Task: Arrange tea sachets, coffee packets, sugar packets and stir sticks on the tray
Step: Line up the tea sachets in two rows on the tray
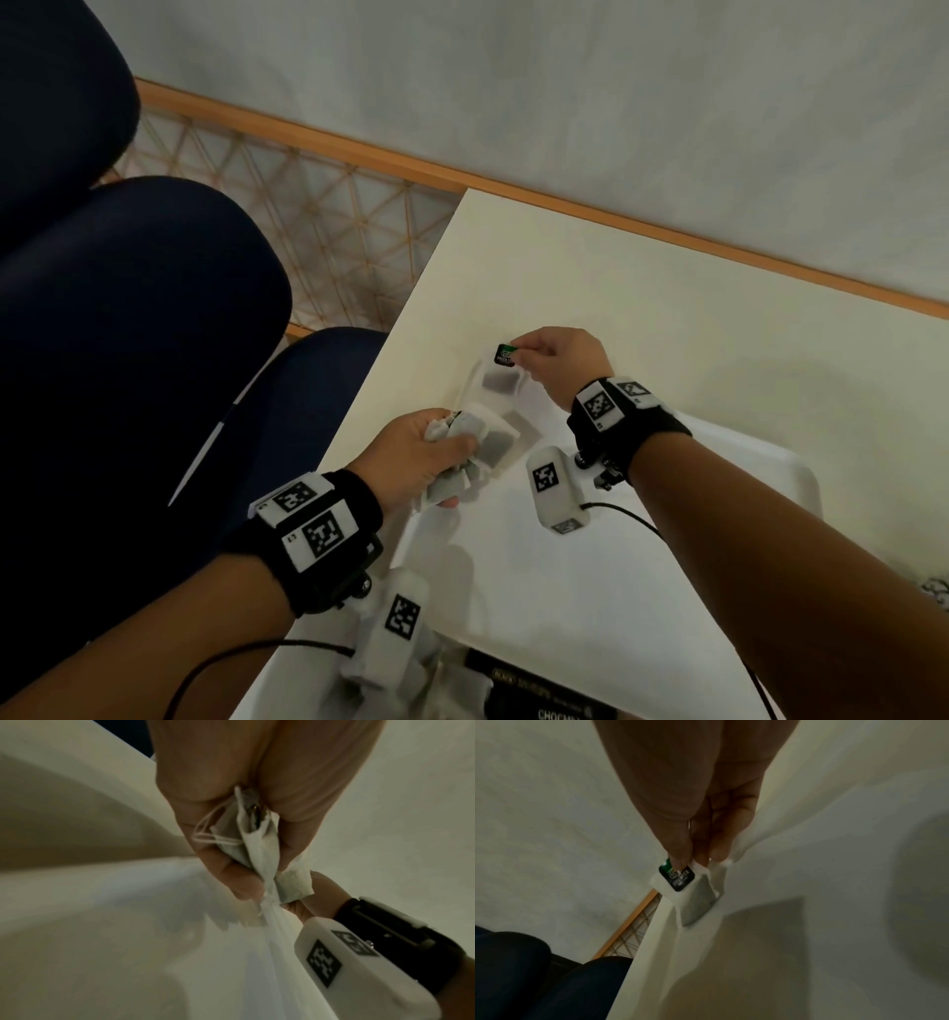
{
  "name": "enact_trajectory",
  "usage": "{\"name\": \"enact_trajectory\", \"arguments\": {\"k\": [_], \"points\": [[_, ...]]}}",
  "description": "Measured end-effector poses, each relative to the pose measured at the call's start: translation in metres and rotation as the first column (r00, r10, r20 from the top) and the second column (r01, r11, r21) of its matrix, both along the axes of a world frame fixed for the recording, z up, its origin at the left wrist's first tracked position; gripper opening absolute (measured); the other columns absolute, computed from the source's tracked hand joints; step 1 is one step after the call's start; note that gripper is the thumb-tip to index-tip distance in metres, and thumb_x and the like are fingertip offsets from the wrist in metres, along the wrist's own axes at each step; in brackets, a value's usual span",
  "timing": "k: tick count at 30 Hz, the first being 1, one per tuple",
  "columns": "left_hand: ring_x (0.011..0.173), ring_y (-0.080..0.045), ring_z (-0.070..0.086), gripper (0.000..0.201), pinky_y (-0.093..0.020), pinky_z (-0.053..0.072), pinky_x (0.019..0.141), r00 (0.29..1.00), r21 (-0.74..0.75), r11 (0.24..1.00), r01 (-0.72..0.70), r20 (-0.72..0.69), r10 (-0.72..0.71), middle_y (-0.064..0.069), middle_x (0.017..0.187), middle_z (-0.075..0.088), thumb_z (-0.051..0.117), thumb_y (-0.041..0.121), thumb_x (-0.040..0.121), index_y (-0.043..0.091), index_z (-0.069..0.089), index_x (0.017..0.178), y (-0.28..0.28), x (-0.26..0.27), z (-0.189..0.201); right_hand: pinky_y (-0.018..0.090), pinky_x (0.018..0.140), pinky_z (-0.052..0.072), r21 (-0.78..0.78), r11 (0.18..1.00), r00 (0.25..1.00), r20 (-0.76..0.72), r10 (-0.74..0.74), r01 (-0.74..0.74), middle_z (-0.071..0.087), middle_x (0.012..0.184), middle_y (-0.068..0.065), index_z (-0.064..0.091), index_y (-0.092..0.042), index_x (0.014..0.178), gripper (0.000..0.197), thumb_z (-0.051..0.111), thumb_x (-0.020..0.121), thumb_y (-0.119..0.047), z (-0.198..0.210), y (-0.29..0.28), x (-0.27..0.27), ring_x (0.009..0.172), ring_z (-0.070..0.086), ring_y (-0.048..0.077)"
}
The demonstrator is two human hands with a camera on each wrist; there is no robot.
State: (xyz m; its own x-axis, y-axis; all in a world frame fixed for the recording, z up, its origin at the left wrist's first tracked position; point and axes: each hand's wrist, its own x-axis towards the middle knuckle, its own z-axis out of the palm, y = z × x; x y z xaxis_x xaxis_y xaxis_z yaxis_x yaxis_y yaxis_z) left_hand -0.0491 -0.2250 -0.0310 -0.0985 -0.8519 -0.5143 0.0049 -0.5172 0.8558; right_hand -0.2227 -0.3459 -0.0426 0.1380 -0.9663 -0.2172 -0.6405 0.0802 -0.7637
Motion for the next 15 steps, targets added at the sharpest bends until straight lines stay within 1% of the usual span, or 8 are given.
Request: {"name": "enact_trajectory", "arguments": {"k": [3,6,7,9,10,11,13,15], "points": [[0.058,-0.014,0.060,0.010,-0.029,0.051,0.053,1.000,0.010,1.000,-0.017,0.003,0.017,-0.003,0.067,0.060,0.060,0.008,0.091,0.010,0.061,0.081,-0.006,-0.002,-0.003,0.027,0.071,0.051,-0.020,1.000,1.000,0.003,-0.013,0.013,0.065,0.078,-0.007,0.072,-0.024,0.097,0.013,0.063,0.087,-0.023,-0.003,-0.007,0.001,0.075,0.059,0.012],[0.060,-0.015,0.061,0.007,-0.030,0.053,0.054,1.000,0.014,0.999,-0.029,-0.003,0.029,-0.004,0.070,0.062,0.060,0.010,0.091,0.010,0.061,0.084,-0.009,-0.004,-0.005,0.022,0.065,0.045,-0.032,0.999,1.000,0.006,-0.019,0.019,0.061,0.073,-0.011,0.071,-0.024,0.099,0.015,0.063,0.087,-0.025,-0.002,-0.010,0.001,0.071,0.056,0.009],[0.060,-0.015,0.062,0.007,-0.031,0.054,0.055,0.999,0.015,0.999,-0.033,-0.003,0.033,-0.005,0.071,0.062,0.061,0.011,0.091,0.009,0.061,0.084,-0.010,-0.006,-0.005,0.021,0.065,0.043,-0.038,0.999,1.000,0.003,-0.017,0.017,0.062,0.076,-0.010,0.071,-0.024,0.103,0.017,0.063,0.088,-0.027,-0.002,-0.009,0.000,0.072,0.055,0.009],[0.059,-0.015,0.062,0.007,-0.031,0.055,0.055,0.999,0.018,0.999,-0.038,0.001,0.038,-0.005,0.071,0.062,0.061,0.011,0.090,0.009,0.061,0.083,-0.011,-0.007,-0.005,0.020,0.070,0.041,-0.068,0.998,1.000,-0.015,-0.017,0.016,0.063,0.088,-0.006,0.068,-0.025,0.110,0.024,0.063,0.088,-0.032,0.000,-0.005,-0.004,0.079,0.056,0.010],[0.058,-0.016,0.063,0.009,-0.031,0.055,0.056,0.999,0.018,0.999,-0.041,0.003,0.041,-0.005,0.070,0.062,0.062,0.012,0.090,0.010,0.061,0.082,-0.011,-0.008,-0.005,0.019,0.071,0.041,-0.090,0.996,1.000,-0.016,-0.022,0.021,0.064,0.093,-0.006,0.068,-0.026,0.111,0.024,0.061,0.089,-0.034,0.003,-0.001,-0.006,0.082,0.056,0.009],[0.058,-0.016,0.063,0.010,-0.031,0.055,0.056,0.999,0.017,0.999,-0.043,0.006,0.043,-0.005,0.069,0.062,0.062,0.012,0.090,0.011,0.061,0.080,-0.010,-0.008,-0.006,0.017,0.070,0.041,-0.110,0.994,1.000,-0.001,-0.028,0.027,0.064,0.095,-0.008,0.068,-0.027,0.109,0.022,0.059,0.090,-0.035,0.006,0.004,-0.007,0.083,0.056,0.008],[0.058,-0.016,0.063,0.010,-0.030,0.054,0.054,0.999,0.016,0.999,-0.046,0.006,0.045,-0.005,0.069,0.062,0.064,0.013,0.089,0.011,0.061,0.079,-0.009,-0.010,-0.005,0.012,0.070,0.042,-0.115,0.993,0.998,0.060,0.002,0.004,0.067,0.093,-0.012,0.070,-0.028,0.102,0.019,0.059,0.091,-0.037,0.015,0.017,-0.008,0.083,0.058,0.002],[0.058,-0.018,0.063,0.007,-0.027,0.053,0.051,0.999,0.021,0.999,-0.046,-0.011,0.046,-0.006,0.070,0.064,0.065,0.012,0.088,0.009,0.061,0.084,-0.008,-0.012,-0.002,0.009,0.069,0.043,-0.059,0.993,0.985,0.138,0.106,-0.099,0.070,0.091,-0.013,0.072,-0.027,0.097,0.016,0.063,0.088,-0.038,0.024,0.033,-0.006,0.079,0.059,-0.004]]}}
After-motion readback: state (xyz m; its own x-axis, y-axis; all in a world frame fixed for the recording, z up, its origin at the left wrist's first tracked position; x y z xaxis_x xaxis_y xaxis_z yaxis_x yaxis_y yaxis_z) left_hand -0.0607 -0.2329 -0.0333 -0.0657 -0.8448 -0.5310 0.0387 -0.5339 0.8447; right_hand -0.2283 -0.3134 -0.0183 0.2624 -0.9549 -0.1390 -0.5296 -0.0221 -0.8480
